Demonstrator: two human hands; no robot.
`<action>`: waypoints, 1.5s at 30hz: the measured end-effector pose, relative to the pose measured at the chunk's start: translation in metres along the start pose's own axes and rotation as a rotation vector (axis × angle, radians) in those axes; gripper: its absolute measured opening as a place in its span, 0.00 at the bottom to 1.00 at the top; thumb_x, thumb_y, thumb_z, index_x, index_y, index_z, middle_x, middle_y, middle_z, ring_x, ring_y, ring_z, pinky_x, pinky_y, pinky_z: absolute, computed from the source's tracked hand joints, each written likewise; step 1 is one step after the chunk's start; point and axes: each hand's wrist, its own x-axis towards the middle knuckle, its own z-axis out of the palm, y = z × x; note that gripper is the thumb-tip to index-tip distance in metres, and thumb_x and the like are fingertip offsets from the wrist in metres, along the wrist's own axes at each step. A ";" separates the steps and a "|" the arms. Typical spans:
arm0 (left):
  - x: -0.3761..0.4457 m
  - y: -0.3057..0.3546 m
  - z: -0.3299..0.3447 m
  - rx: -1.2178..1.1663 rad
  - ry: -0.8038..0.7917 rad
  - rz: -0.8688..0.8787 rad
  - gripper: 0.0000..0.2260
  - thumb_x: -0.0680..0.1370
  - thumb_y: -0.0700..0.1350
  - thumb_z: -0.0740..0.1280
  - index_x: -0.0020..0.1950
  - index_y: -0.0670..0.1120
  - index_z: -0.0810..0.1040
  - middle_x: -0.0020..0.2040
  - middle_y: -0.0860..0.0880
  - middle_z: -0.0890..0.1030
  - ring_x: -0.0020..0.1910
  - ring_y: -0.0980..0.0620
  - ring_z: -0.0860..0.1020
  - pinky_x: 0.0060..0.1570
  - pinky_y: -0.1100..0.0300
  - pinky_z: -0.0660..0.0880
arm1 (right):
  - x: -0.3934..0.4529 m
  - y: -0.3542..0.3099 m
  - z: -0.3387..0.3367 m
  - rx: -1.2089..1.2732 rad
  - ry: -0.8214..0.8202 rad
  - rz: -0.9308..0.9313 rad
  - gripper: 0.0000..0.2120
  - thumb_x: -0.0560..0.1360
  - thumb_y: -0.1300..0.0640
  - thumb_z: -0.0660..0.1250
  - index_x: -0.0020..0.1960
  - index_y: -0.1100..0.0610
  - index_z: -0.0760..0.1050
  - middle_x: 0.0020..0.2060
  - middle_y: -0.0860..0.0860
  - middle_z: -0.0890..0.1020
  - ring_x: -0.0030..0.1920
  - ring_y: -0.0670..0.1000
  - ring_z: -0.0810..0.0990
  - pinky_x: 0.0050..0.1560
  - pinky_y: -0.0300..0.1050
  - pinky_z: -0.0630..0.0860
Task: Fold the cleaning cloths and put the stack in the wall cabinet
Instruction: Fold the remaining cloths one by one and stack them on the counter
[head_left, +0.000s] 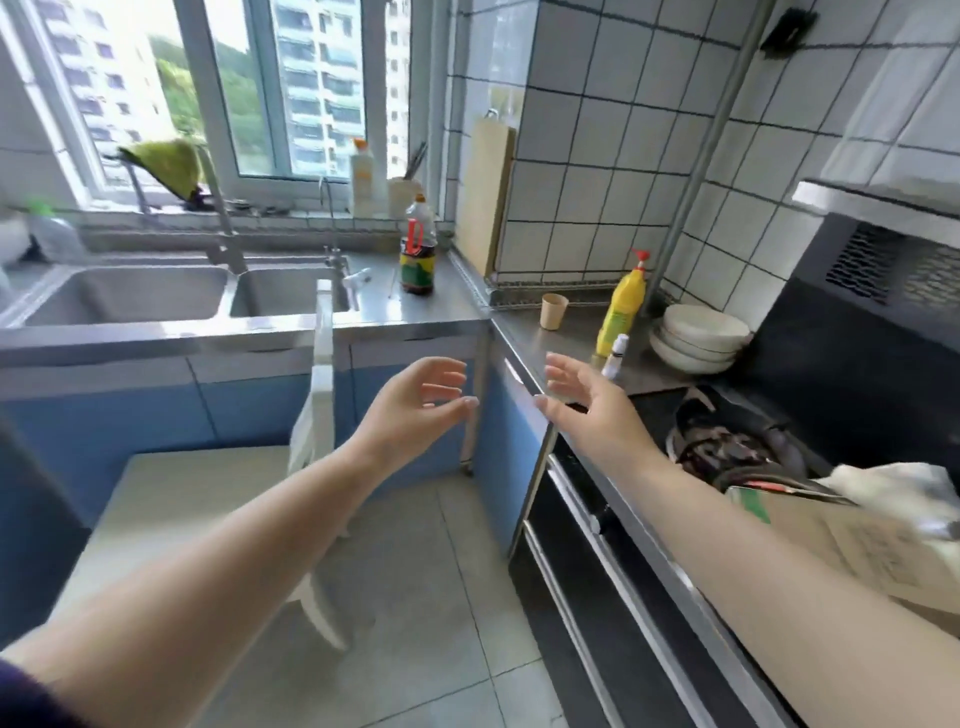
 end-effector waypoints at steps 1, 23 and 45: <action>-0.004 -0.003 -0.009 0.014 -0.001 -0.005 0.16 0.72 0.46 0.72 0.59 0.49 0.76 0.53 0.53 0.80 0.51 0.59 0.80 0.50 0.65 0.77 | 0.000 0.001 0.009 0.020 -0.007 0.005 0.25 0.74 0.57 0.69 0.69 0.54 0.67 0.63 0.48 0.75 0.64 0.47 0.73 0.66 0.44 0.69; -0.244 -0.148 -0.440 0.137 0.668 -0.373 0.14 0.72 0.42 0.72 0.56 0.49 0.76 0.51 0.51 0.80 0.49 0.59 0.79 0.51 0.66 0.74 | -0.008 -0.225 0.498 0.137 -0.747 -0.303 0.23 0.73 0.56 0.70 0.67 0.53 0.70 0.61 0.46 0.76 0.60 0.45 0.75 0.61 0.39 0.70; -0.168 -0.283 -0.670 0.059 1.003 -0.474 0.12 0.72 0.38 0.71 0.51 0.52 0.75 0.48 0.53 0.79 0.41 0.67 0.79 0.55 0.63 0.75 | 0.157 -0.307 0.769 0.097 -1.013 -0.379 0.25 0.73 0.56 0.71 0.67 0.53 0.69 0.60 0.48 0.78 0.59 0.46 0.77 0.64 0.43 0.71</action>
